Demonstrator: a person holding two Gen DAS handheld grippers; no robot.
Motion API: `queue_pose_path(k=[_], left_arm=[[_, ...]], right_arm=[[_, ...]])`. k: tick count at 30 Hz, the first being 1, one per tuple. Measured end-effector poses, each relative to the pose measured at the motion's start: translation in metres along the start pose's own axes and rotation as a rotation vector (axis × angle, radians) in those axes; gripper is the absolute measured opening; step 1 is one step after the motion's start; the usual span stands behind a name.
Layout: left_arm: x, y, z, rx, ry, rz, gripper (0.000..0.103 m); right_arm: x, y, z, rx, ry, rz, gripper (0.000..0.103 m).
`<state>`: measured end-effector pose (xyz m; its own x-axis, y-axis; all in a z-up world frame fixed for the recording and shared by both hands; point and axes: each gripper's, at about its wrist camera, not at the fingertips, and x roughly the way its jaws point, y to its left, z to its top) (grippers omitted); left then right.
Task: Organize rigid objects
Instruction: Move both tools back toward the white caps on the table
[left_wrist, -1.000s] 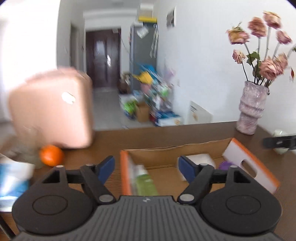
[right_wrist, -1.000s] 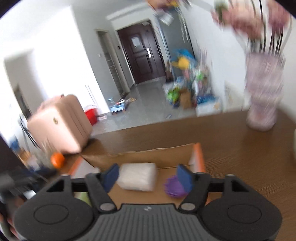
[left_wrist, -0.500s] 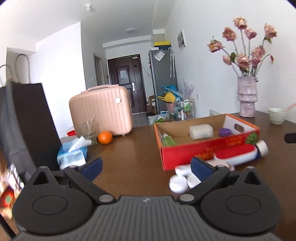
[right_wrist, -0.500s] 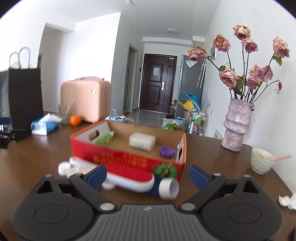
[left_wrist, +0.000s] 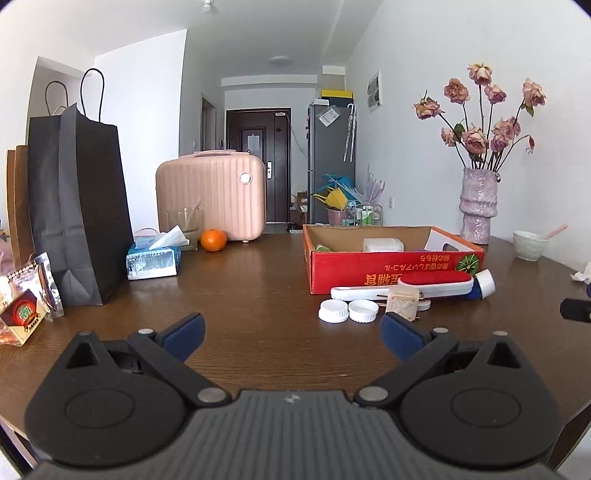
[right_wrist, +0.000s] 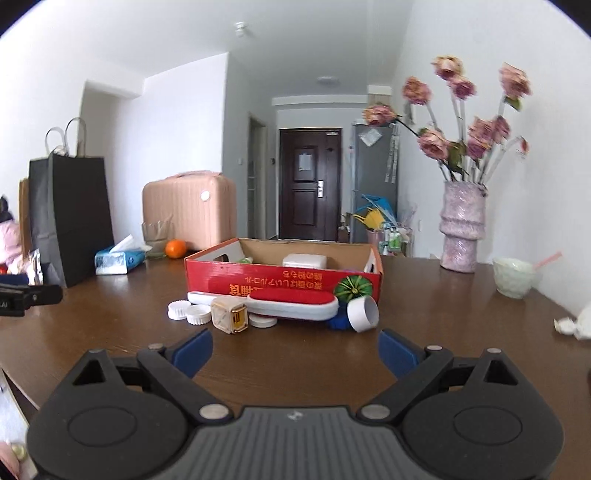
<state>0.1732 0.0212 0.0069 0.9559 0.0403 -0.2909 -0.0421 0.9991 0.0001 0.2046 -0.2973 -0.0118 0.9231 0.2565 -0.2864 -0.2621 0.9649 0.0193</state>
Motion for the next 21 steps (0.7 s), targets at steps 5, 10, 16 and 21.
queue_pose_path(k=[5, 10, 16, 21], left_arm=[[-0.012, -0.008, 0.001, 0.055, -0.047, -0.004, 0.103], [-0.016, -0.021, -0.005, 0.123, -0.062, -0.002, 0.103], [-0.007, -0.026, -0.013, 0.144, -0.017, -0.003, 0.103], [0.006, -0.024, -0.013, 0.093, 0.013, -0.016, 0.103]], right_arm=[[-0.004, -0.003, -0.005, 0.064, 0.044, -0.042, 0.103], [-0.007, -0.006, -0.013, 0.104, 0.037, 0.001, 0.103], [0.002, -0.011, -0.018, 0.170, 0.092, -0.005, 0.103], [0.004, -0.012, -0.017, 0.154, 0.096, -0.069, 0.103]])
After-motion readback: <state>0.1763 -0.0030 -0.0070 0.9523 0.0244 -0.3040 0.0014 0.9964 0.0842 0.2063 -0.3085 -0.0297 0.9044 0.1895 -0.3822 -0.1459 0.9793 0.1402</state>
